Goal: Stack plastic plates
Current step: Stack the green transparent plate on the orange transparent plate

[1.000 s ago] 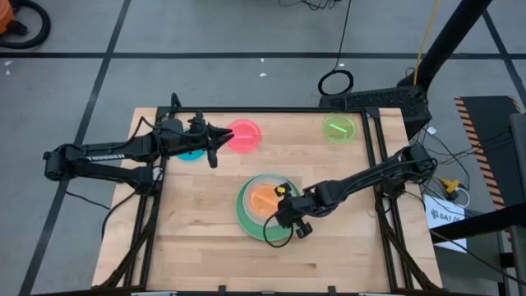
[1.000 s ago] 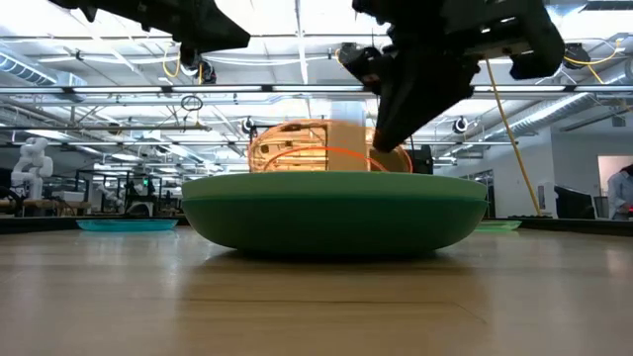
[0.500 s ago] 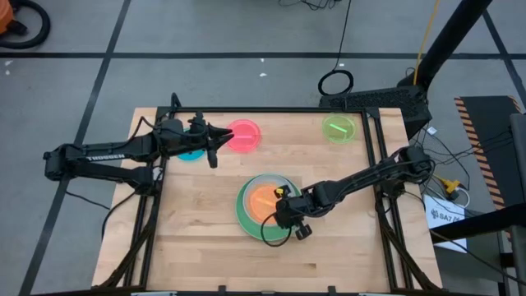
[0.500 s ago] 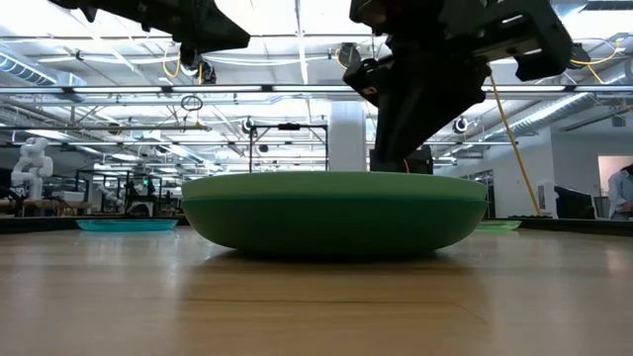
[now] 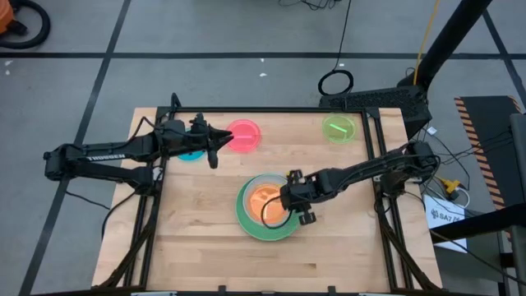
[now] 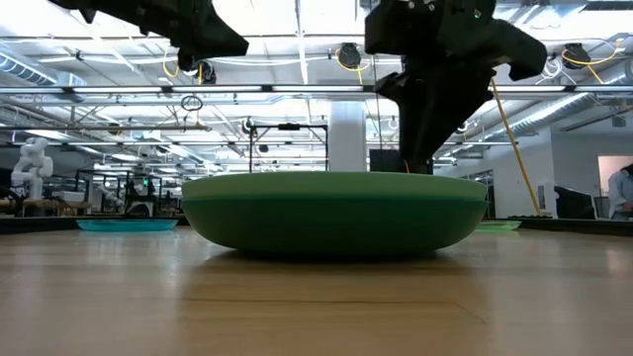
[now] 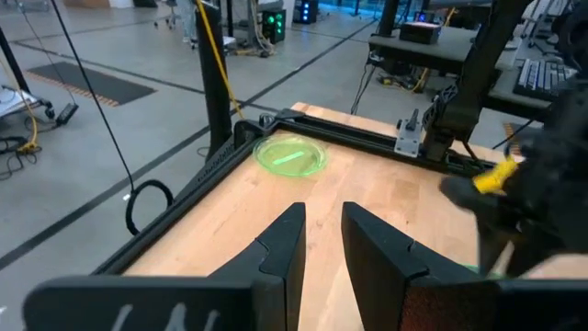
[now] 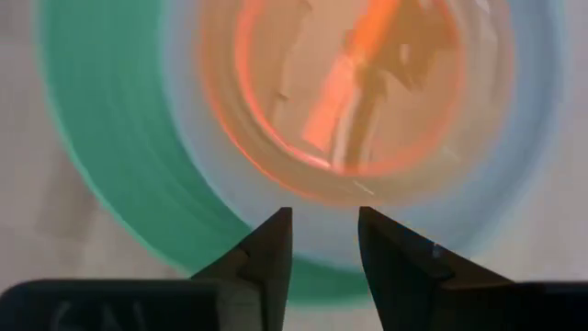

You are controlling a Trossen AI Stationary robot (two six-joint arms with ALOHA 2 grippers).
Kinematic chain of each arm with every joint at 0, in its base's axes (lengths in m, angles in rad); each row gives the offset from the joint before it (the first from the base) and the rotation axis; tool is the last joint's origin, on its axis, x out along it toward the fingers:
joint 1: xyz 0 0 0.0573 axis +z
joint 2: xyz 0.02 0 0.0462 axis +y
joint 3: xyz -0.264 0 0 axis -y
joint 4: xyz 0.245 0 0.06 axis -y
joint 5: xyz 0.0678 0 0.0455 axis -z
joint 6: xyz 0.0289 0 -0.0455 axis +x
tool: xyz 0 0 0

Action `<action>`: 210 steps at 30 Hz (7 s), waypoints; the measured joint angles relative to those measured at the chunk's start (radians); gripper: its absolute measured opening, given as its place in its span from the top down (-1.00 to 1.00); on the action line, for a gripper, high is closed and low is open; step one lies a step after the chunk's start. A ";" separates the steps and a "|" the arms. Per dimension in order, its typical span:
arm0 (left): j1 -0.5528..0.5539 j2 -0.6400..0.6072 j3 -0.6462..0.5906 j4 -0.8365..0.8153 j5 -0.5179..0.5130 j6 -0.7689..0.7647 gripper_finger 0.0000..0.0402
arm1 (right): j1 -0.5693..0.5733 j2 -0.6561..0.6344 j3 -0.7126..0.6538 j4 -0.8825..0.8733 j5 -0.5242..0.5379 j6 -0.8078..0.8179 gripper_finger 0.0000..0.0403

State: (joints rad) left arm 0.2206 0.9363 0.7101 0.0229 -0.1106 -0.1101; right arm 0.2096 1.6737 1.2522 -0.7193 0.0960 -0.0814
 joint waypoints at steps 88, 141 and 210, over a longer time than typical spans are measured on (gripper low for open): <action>0.263 0.453 0.378 -0.413 -0.014 0.057 0.60 | -0.995 -0.159 -0.325 0.135 -0.068 0.352 0.38; 0.124 0.390 0.378 -0.448 -0.311 0.132 0.60 | -0.940 0.004 -0.350 0.275 0.085 0.329 0.73; 0.042 0.018 0.208 -0.492 -0.511 0.092 0.60 | -0.536 0.004 0.066 -0.035 0.146 0.218 1.00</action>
State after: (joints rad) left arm 0.2621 0.9546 0.9181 -0.4692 -0.6219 -0.0176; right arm -0.3266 1.6779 1.3177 -0.7544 0.2423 0.1368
